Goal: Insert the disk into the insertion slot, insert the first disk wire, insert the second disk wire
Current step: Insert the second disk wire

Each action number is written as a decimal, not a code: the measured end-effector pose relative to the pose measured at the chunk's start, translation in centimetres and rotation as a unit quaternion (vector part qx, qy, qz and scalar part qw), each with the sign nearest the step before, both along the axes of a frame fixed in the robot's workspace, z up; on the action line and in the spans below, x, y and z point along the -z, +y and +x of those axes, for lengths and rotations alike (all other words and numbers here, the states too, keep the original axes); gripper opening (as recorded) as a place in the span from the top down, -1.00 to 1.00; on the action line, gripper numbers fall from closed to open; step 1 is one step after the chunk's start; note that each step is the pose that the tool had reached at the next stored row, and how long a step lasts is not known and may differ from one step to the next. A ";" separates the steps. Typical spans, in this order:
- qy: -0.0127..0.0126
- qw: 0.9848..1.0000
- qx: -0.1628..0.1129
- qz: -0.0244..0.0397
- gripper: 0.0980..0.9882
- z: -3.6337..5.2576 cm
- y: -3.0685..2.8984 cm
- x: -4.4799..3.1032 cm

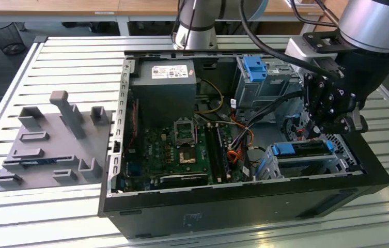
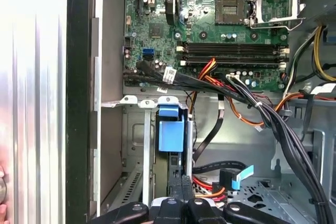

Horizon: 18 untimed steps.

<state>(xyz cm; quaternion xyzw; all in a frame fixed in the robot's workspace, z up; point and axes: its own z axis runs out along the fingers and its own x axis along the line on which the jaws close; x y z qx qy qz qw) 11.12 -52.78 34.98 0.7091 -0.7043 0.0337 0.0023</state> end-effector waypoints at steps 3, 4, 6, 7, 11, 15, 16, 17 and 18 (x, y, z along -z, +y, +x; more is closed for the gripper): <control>0.000 1.000 0.000 0.002 0.98 -0.30 0.04 -0.02; 0.000 1.000 0.000 0.004 0.98 -0.38 0.04 -0.01; 0.000 1.000 0.000 0.005 0.98 -0.57 0.08 -0.02; 0.000 1.000 0.000 0.007 0.98 -0.68 0.09 -0.01; 0.000 1.000 0.000 0.008 0.98 -0.84 0.26 -0.31; 0.000 1.000 0.000 0.008 0.98 -0.91 0.60 -0.79; 0.000 1.000 0.000 0.008 0.98 -0.93 0.65 -0.82; 0.000 1.000 0.000 0.009 0.98 -0.97 0.72 -0.82; 0.000 1.000 0.000 0.009 0.98 -1.02 0.81 -0.82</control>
